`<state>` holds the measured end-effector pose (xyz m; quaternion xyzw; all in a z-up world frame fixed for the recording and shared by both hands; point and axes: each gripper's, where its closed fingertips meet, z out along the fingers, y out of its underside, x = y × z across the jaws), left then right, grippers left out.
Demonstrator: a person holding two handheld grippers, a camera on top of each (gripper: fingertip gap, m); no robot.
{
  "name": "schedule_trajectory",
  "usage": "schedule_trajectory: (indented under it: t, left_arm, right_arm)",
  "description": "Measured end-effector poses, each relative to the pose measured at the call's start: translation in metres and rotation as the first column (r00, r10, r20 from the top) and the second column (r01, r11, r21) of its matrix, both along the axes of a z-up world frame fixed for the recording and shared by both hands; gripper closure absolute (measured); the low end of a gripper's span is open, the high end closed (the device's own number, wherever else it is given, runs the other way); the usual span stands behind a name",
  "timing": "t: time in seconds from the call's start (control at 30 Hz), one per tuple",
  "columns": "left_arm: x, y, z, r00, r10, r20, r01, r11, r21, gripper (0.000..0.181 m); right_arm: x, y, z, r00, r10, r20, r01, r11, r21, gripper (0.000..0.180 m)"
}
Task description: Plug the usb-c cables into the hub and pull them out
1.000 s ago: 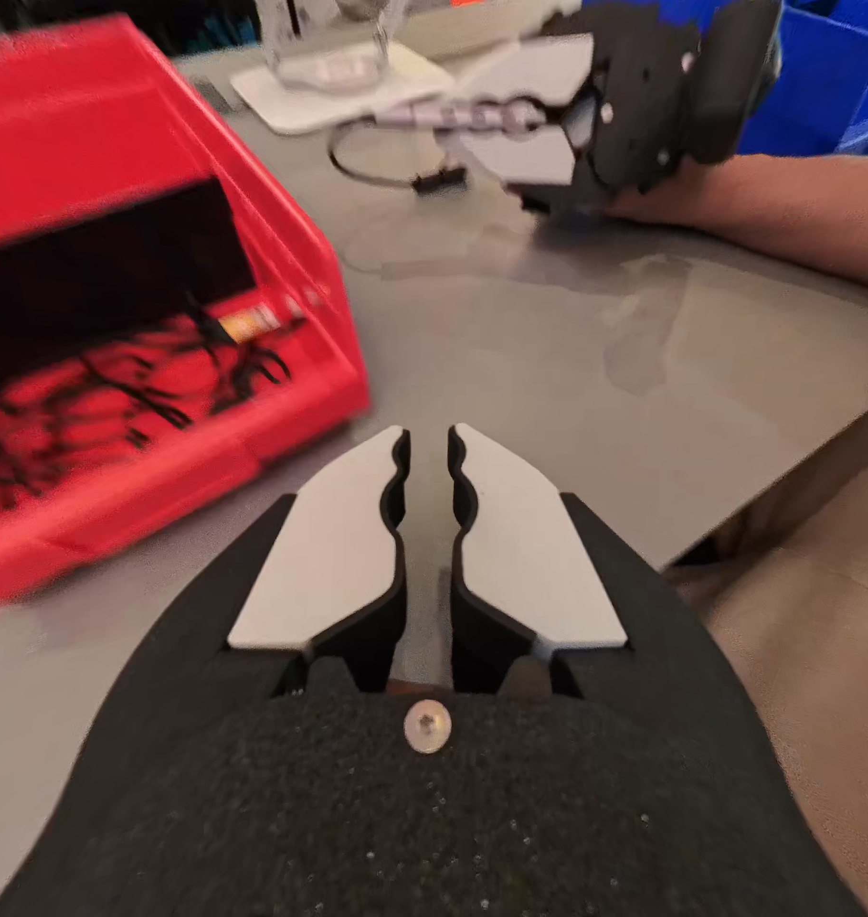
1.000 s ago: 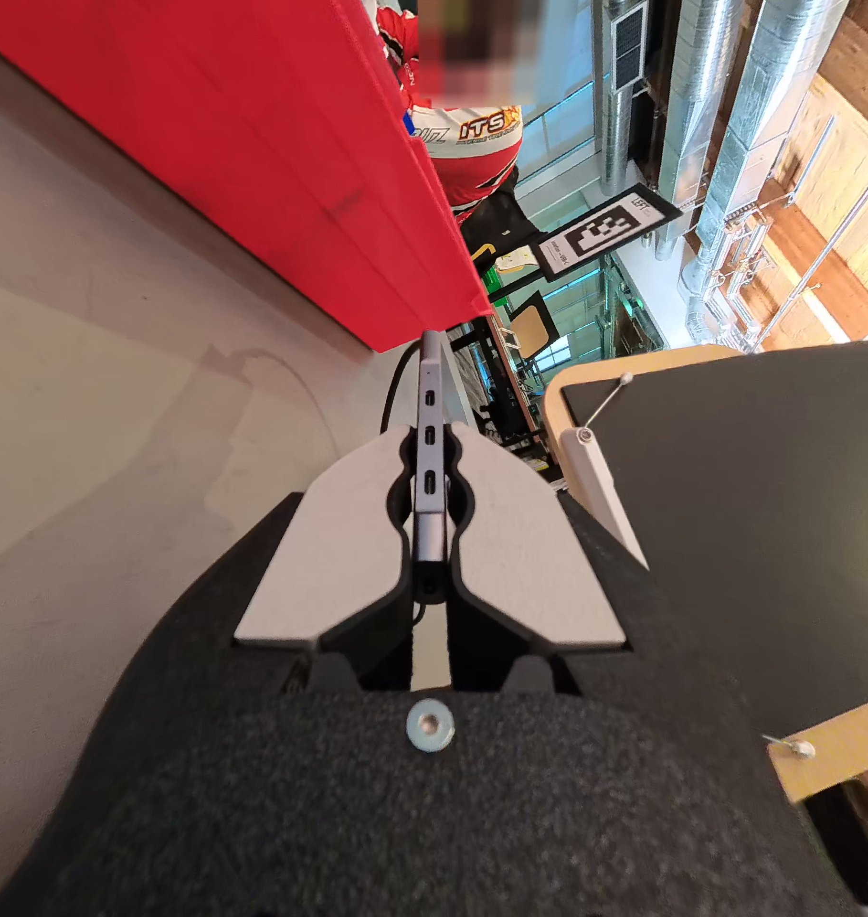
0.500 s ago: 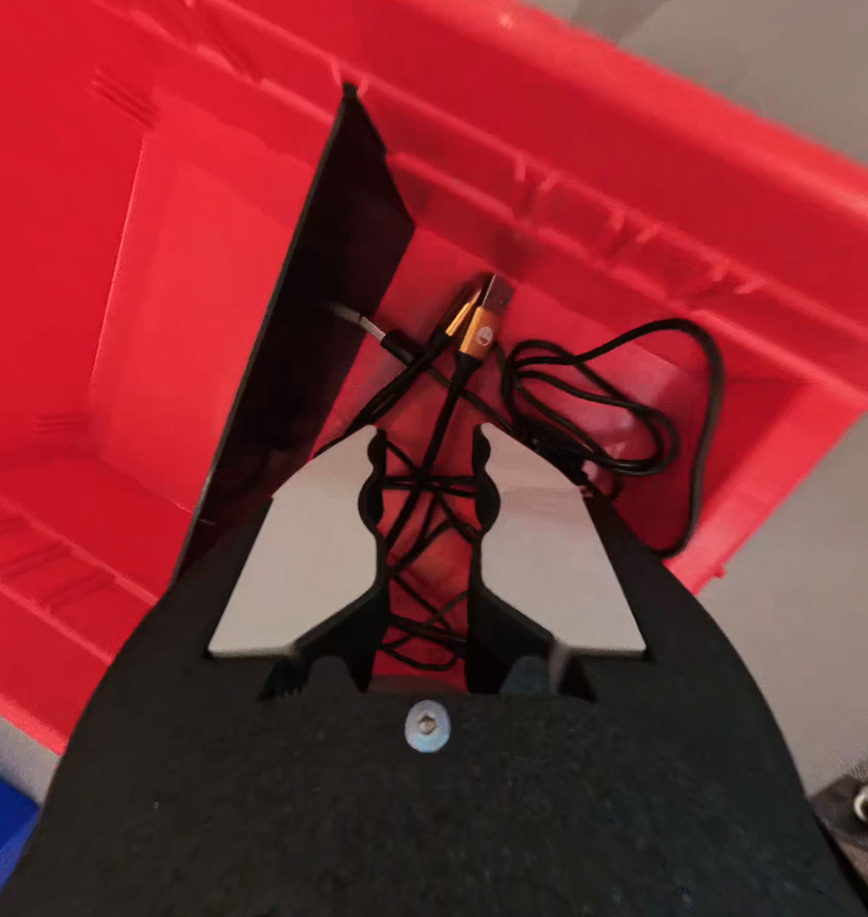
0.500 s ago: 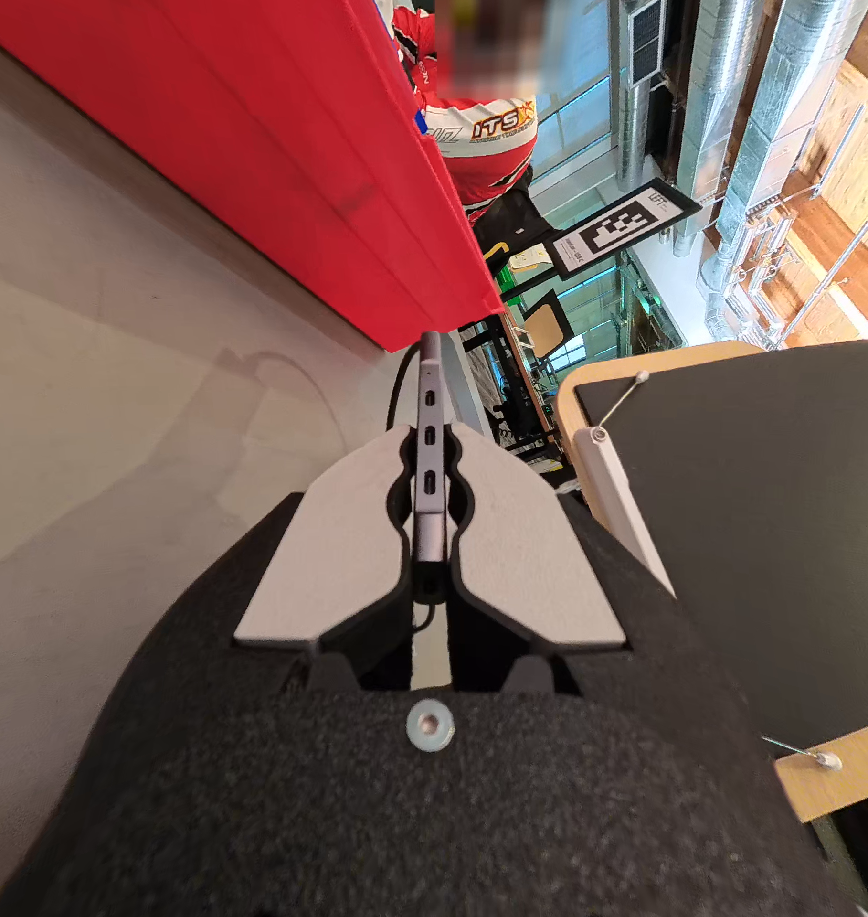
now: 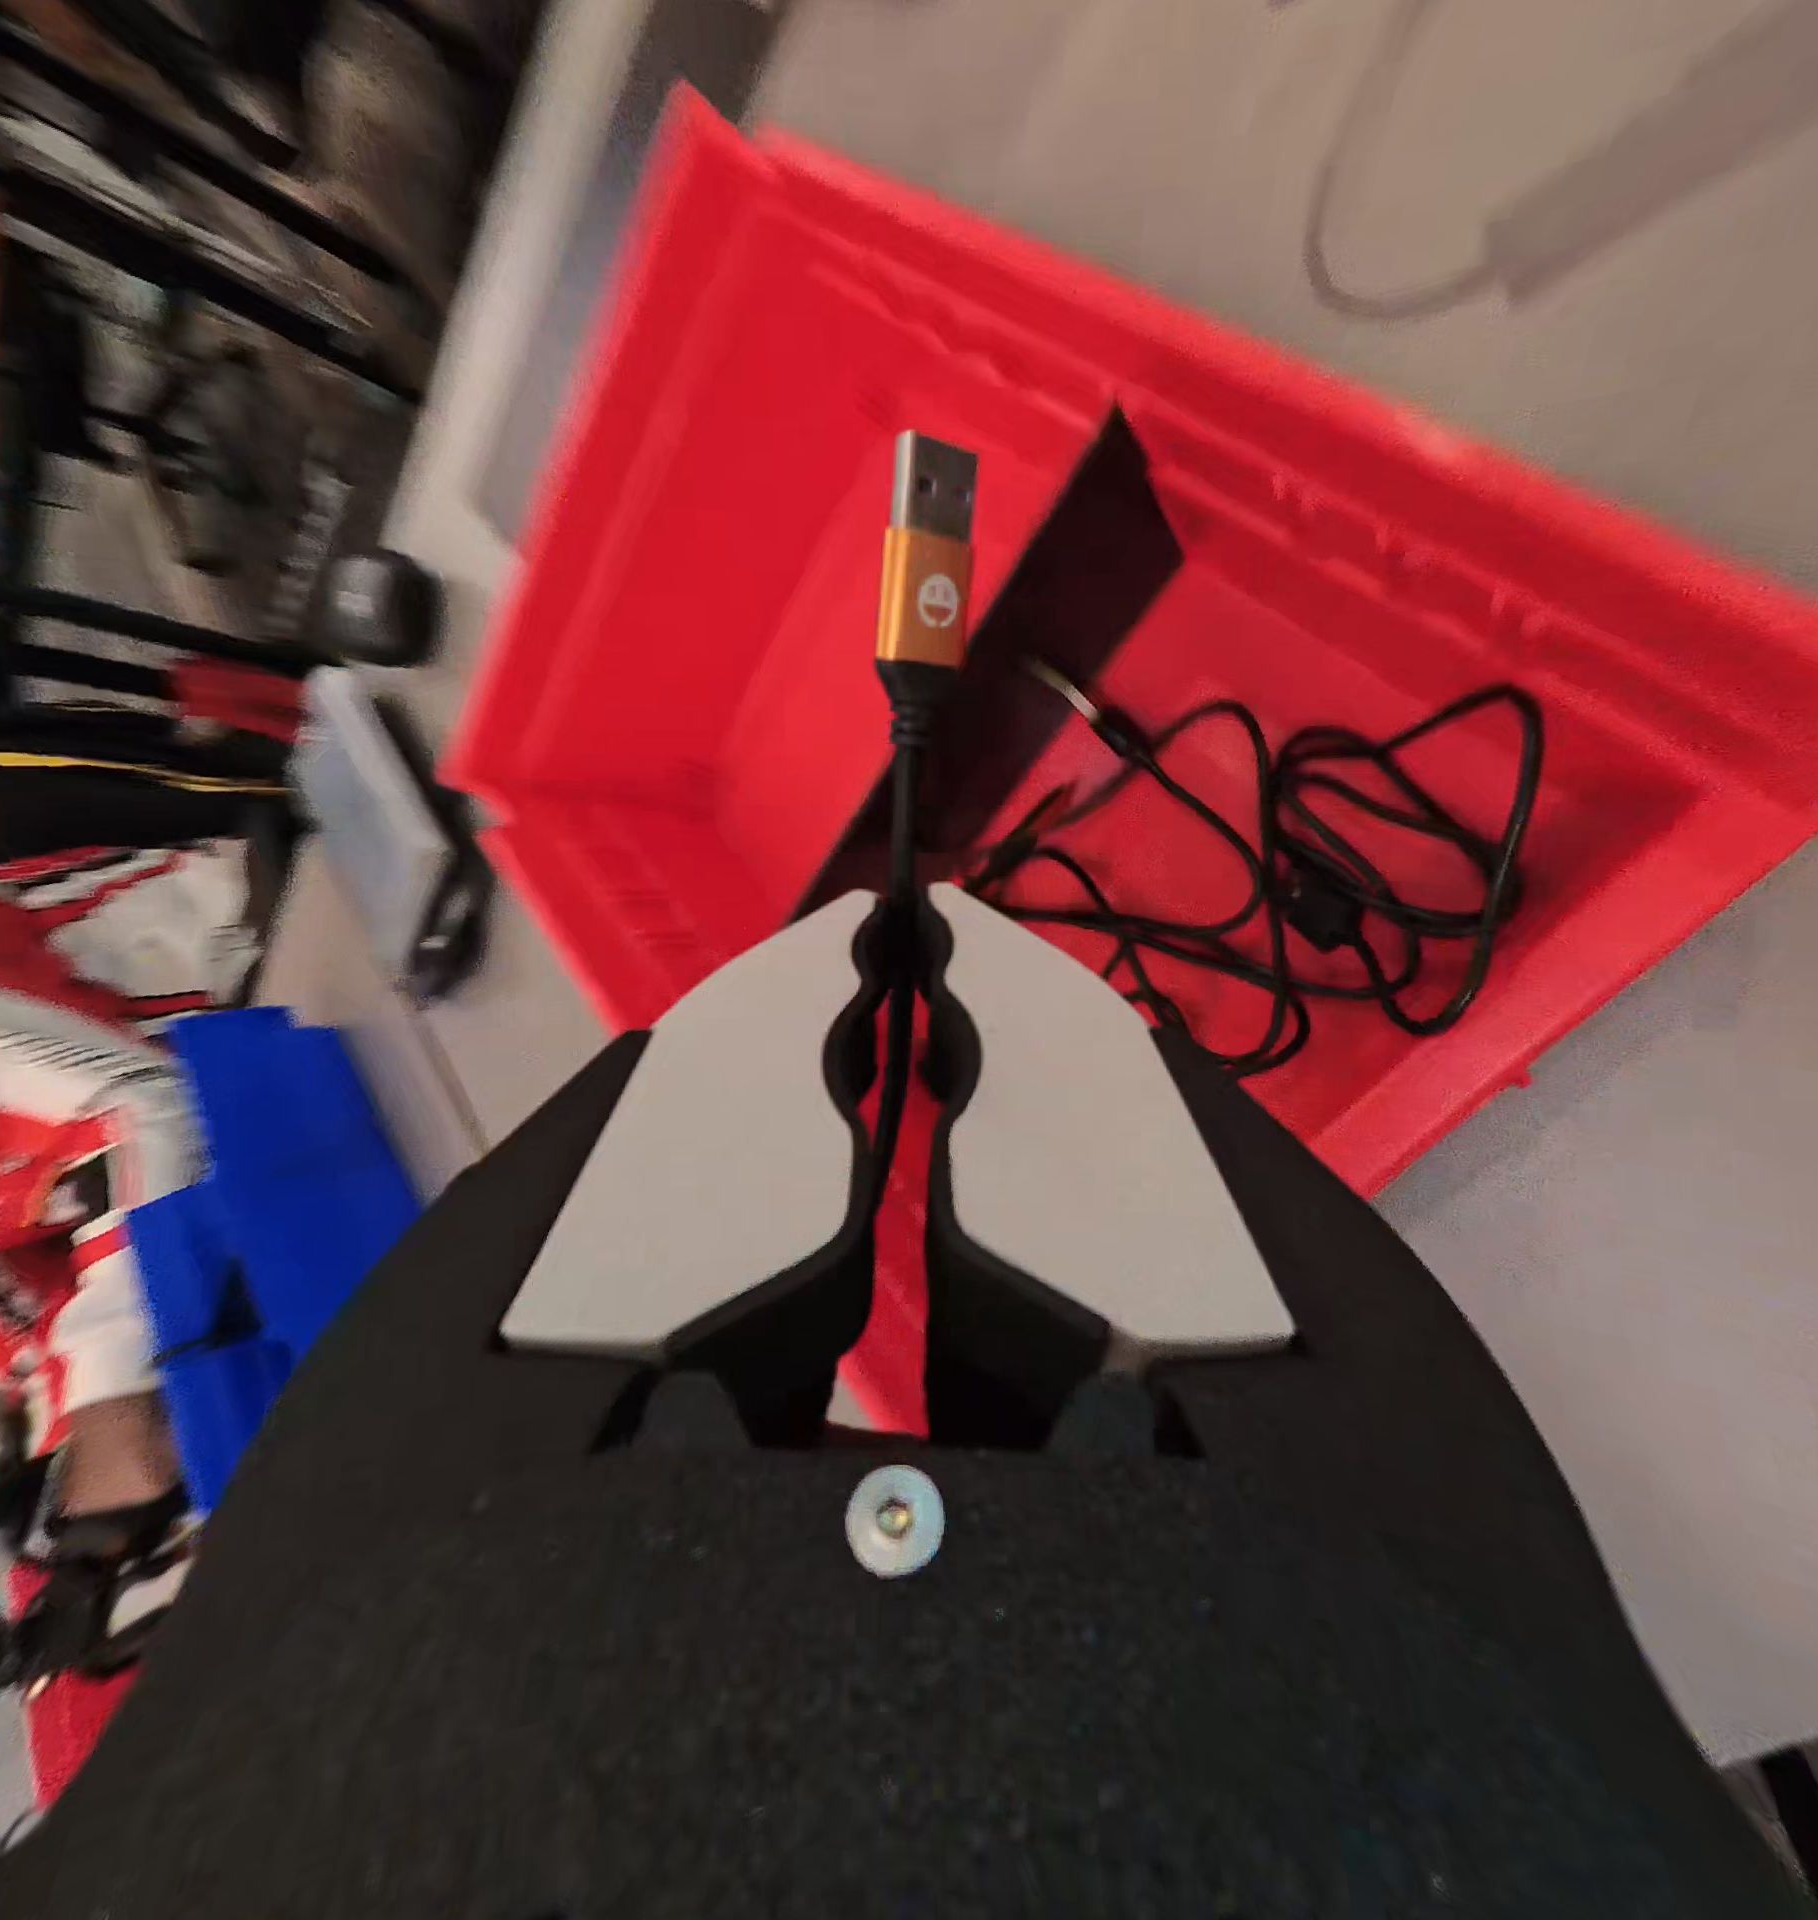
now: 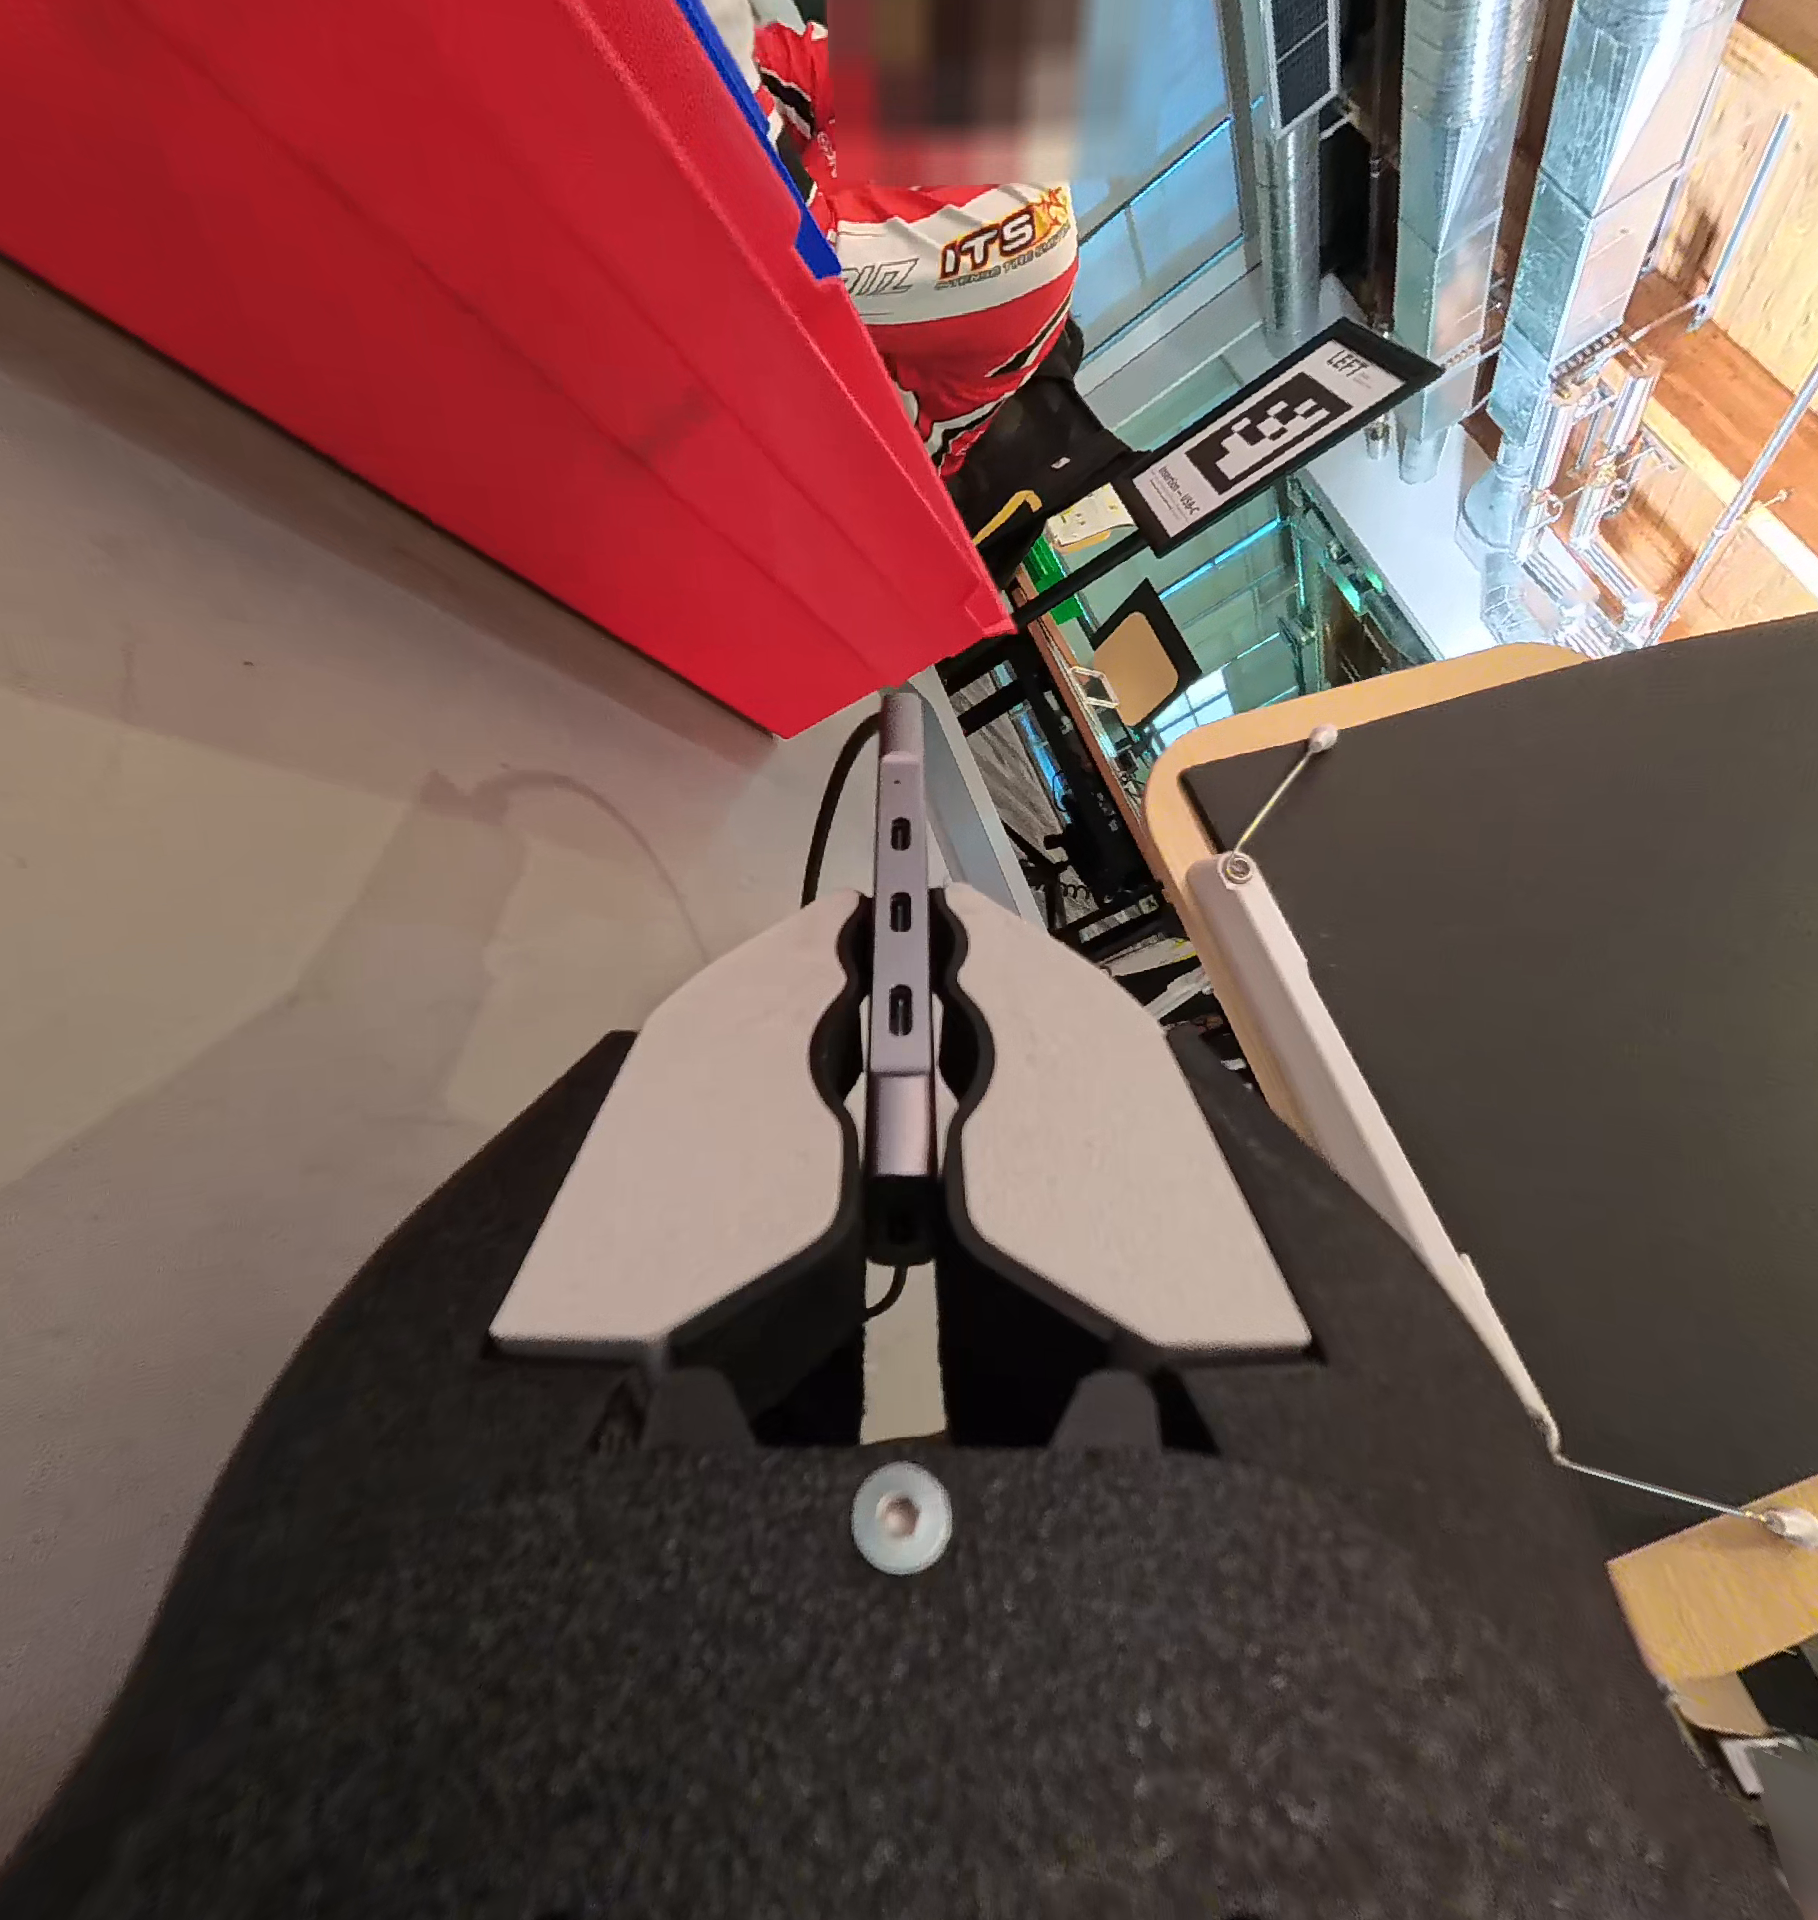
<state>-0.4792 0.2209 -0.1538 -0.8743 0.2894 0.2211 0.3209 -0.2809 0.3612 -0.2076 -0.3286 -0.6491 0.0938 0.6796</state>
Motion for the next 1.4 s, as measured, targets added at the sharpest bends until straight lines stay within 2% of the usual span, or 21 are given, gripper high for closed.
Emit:
schedule_trajectory:
  t: [0.13,0.17,0.23,0.33,0.43,0.5,0.53,0.6,0.77,0.87,0.97,1.03,1.1,1.2,1.27,1.4]
  left_arm:
    - [0.043,-0.027,0.093,0.999,0.036,-0.004,-0.033,0.941,0.337,0.178]
    - [0.062,-0.034,0.106,1.000,0.018,0.013,-0.021,0.921,0.389,0.178]
    - [0.109,-0.045,0.110,0.996,-0.053,0.072,0.017,0.902,0.431,0.178]
    - [0.183,-0.054,0.061,0.972,-0.141,0.189,0.063,0.928,0.367,0.178]
    - [0.241,-0.060,-0.022,0.949,-0.177,0.263,0.112,0.964,0.242,0.178]
    - [0.259,-0.066,-0.078,0.962,-0.162,0.220,0.140,0.984,0.111,0.178]
    - [0.258,-0.066,-0.094,0.975,-0.142,0.173,0.128,0.988,0.089,0.178]
    - [0.264,-0.070,-0.115,0.973,-0.113,0.199,0.112,0.994,0.017,0.178]
    - [0.288,-0.067,-0.110,0.929,-0.112,0.353,0.117,0.993,0.007,0.176]
    - [0.301,-0.066,-0.103,0.851,-0.108,0.514,0.122,0.992,0.007,0.152]
    - [0.297,-0.058,-0.087,0.749,-0.119,0.651,0.126,0.991,0.037,0.150]
    - [0.286,-0.047,-0.079,0.711,-0.118,0.693,0.115,0.992,0.051,0.150]
    - [0.273,-0.033,-0.082,0.711,-0.098,0.696,0.105,0.994,0.031,0.151]
    - [0.259,-0.018,-0.102,0.756,-0.059,0.652,0.120,0.992,-0.050,0.152]
    - [0.256,-0.016,-0.116,0.786,-0.055,0.616,0.148,0.984,-0.100,0.153]
    - [0.260,-0.023,-0.132,0.795,-0.067,0.603,0.193,0.970,-0.146,0.161]
  right_arm:
    - [0.002,0.005,0.004,1.000,-0.015,-0.025,0.014,0.999,-0.030,0.170]
    - [0.003,0.006,0.005,0.999,-0.018,-0.032,0.016,0.999,-0.038,0.170]
    - [0.004,0.007,0.007,0.999,-0.021,-0.045,0.019,0.998,-0.055,0.170]
    - [0.006,0.009,0.009,0.997,-0.026,-0.066,0.020,0.996,-0.086,0.170]
    - [0.007,0.011,0.013,0.995,-0.031,-0.090,0.021,0.993,-0.117,0.170]
    - [0.008,0.013,0.013,0.995,-0.032,-0.096,0.019,0.991,-0.129,0.170]
    - [0.008,0.013,0.014,0.995,-0.031,-0.097,0.018,0.991,-0.130,0.171]
    - [0.007,0.012,0.013,0.995,-0.028,-0.093,0.016,0.991,-0.131,0.170]
    - [0.006,0.011,0.010,0.997,-0.021,-0.075,0.012,0.993,-0.118,0.170]
    - [0.006,0.009,0.008,0.998,-0.018,-0.068,0.010,0.993,-0.118,0.170]
    - [0.006,0.009,0.008,0.998,-0.014,-0.067,0.006,0.993,-0.120,0.170]
    - [0.005,0.009,0.008,0.998,-0.012,-0.063,0.004,0.992,-0.122,0.170]
    - [0.004,0.009,0.007,0.998,-0.008,-0.059,0.000,0.992,-0.124,0.170]
    - [0.004,0.008,0.006,0.998,-0.006,-0.056,-0.001,0.992,-0.126,0.170]
    - [0.004,0.008,0.006,0.998,-0.006,-0.056,-0.002,0.992,-0.129,0.170]
    - [0.003,0.009,0.005,0.999,-0.004,-0.053,-0.003,0.990,-0.140,0.170]
